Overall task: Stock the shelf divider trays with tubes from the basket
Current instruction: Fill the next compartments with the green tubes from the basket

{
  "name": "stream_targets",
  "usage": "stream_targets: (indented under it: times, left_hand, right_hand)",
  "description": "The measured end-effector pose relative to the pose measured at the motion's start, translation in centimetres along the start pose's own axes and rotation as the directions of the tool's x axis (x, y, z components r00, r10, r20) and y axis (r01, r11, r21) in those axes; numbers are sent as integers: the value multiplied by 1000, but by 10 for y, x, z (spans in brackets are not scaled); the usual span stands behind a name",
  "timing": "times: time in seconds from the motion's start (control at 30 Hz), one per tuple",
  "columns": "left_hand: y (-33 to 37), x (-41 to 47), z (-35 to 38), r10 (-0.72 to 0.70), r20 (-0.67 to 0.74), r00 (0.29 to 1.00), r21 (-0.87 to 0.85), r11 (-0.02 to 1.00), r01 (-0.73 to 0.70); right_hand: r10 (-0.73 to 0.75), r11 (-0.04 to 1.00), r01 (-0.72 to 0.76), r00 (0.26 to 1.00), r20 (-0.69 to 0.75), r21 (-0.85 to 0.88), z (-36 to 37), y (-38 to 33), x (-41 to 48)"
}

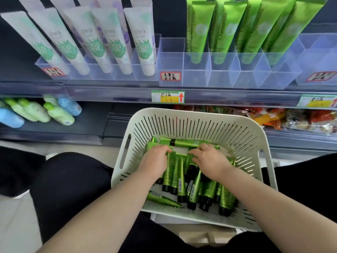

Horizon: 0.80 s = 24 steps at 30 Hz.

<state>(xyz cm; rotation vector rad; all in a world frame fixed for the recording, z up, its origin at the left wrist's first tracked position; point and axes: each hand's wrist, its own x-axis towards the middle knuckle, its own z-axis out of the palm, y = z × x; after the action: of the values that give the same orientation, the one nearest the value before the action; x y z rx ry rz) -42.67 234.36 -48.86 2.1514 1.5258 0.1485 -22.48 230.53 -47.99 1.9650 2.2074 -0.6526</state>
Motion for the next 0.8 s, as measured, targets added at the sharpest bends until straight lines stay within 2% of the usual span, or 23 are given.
stream_targets:
  times: [0.13, 0.2, 0.3, 0.4, 0.5, 0.67, 0.73, 0.8]
  left_hand:
    - [0, 4, 5, 7, 25, 1000, -23, 1000, -7]
    - [0, 6, 8, 12, 30, 999, -21, 1000, -11]
    - [2, 8, 10, 30, 20, 999, -18, 999, -29]
    - [3, 9, 11, 40, 8, 999, -11, 999, -40]
    - [3, 9, 12, 33, 2, 999, -6, 999, -33]
    - [2, 11, 13, 6, -31, 1000, -26, 1000, -6]
    - [2, 12, 14, -3, -41, 999, -24, 1000, 2]
    - [1, 13, 14, -27, -54, 998, -43, 999, 25]
  right_hand:
    - [131, 991, -131, 988, 81, -12, 12, -7, 4]
    - [198, 980, -199, 978, 58, 14, 16, -10, 4]
    - [240, 967, -240, 971, -5, -81, 20, -14, 5]
    - [317, 948, -317, 948, 10, 8, 21, -18, 9]
    - [288, 956, -293, 947, 144, 20, 10, -20, 14]
    - [130, 991, -128, 956, 264, -26, 1, -27, 2]
    - [136, 990, -142, 965, 223, 14, 4, -33, 3]
    - [221, 968, -232, 970, 104, 100, 5, -36, 9]
